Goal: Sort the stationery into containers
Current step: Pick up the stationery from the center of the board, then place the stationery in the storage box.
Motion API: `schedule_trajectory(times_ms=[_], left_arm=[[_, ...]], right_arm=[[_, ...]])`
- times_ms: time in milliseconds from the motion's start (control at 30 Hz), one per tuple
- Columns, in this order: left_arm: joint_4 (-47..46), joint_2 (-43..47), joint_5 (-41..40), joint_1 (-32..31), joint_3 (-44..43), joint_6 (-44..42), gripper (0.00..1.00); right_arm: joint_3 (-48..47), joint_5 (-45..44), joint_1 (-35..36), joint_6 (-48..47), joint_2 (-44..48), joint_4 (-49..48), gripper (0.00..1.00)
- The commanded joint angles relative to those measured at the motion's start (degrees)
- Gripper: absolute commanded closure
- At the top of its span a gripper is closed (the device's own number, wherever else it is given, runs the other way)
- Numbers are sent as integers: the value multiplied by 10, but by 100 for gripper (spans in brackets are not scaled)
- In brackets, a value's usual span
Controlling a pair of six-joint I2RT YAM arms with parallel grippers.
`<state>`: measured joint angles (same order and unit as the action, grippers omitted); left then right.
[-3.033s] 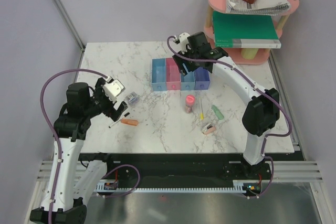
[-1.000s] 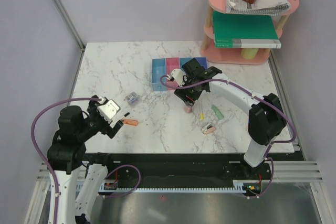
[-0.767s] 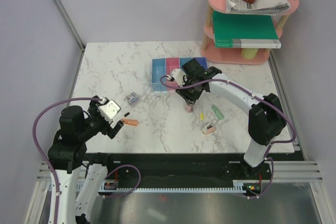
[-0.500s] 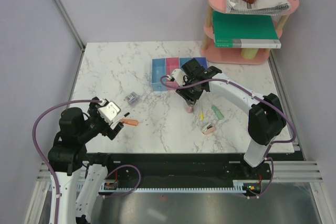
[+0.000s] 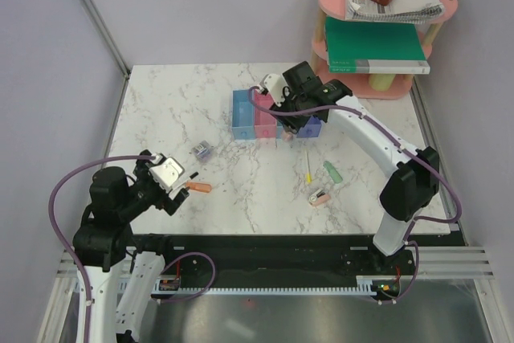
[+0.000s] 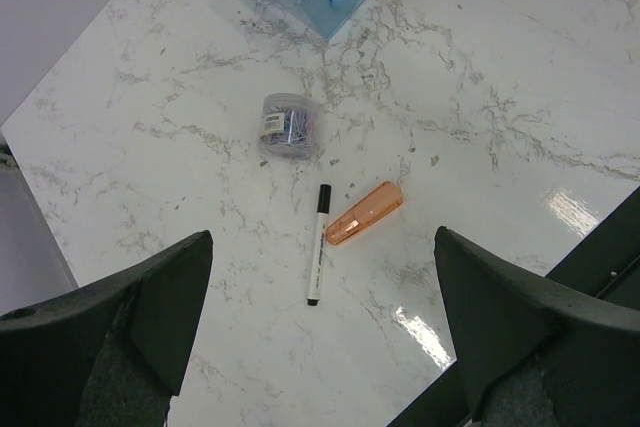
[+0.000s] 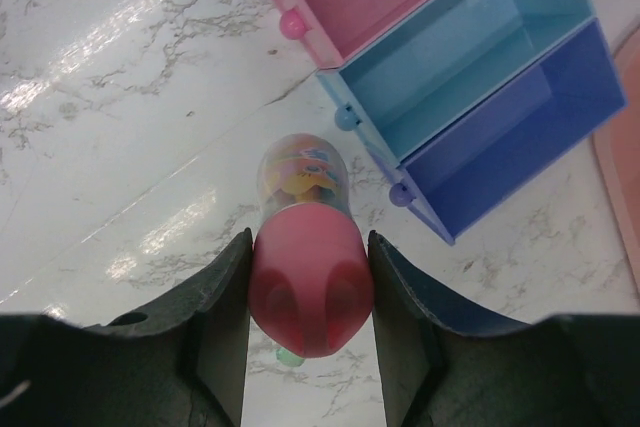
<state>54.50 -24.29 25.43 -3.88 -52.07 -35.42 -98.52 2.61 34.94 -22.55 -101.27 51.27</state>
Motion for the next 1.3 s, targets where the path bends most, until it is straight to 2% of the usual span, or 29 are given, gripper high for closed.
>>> schedule_trajectory(times_ms=[0,400,833,1267], left_arm=[[6,10,-9,1,4,-2,1],[14,5,-17,1,-1,-4,1],[16,-7,-15,1,3,-12,2],[12,-12,-9,1,4,-18,2]], right_arm=[[-41,-23,-39,1,-1,-29,98],[-109,-43,-94,-14,-64,-78,99],[-60,-49,-142,-24,-72,-109,100],[-24,5,-145,-28,-92,-102,100]])
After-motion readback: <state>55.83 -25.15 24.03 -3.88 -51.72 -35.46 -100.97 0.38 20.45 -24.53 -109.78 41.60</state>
